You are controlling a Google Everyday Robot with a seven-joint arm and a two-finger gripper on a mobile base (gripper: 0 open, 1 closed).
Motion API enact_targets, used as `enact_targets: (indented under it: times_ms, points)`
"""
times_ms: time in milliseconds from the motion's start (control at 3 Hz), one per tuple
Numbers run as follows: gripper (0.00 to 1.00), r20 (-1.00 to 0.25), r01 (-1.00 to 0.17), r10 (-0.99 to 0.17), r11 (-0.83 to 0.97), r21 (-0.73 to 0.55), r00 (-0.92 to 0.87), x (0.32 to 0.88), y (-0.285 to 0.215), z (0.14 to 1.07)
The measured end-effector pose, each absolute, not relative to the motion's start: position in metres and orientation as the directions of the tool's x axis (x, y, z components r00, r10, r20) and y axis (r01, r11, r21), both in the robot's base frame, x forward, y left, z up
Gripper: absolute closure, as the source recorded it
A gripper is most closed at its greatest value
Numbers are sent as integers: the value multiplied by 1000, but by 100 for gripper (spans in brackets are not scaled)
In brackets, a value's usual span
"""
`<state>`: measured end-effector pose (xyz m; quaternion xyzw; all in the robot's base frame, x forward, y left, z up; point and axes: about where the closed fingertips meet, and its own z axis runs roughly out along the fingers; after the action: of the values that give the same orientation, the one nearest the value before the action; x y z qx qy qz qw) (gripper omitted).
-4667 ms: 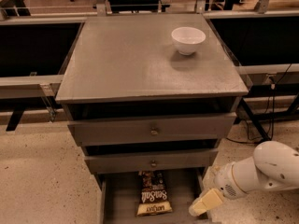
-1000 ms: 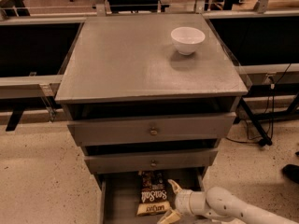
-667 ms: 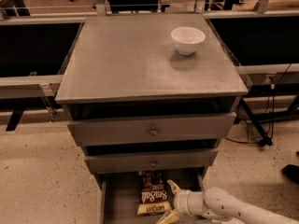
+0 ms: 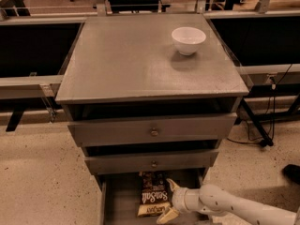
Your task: Pick brown chip bag from bottom drawer and place on counter
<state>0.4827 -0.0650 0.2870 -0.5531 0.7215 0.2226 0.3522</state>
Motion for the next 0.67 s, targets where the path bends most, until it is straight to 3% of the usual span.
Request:
enact_targets:
  times_ms: [667]
  points:
    - [0, -783, -920, -592, 387, -68, -192, 510, -72, 257]
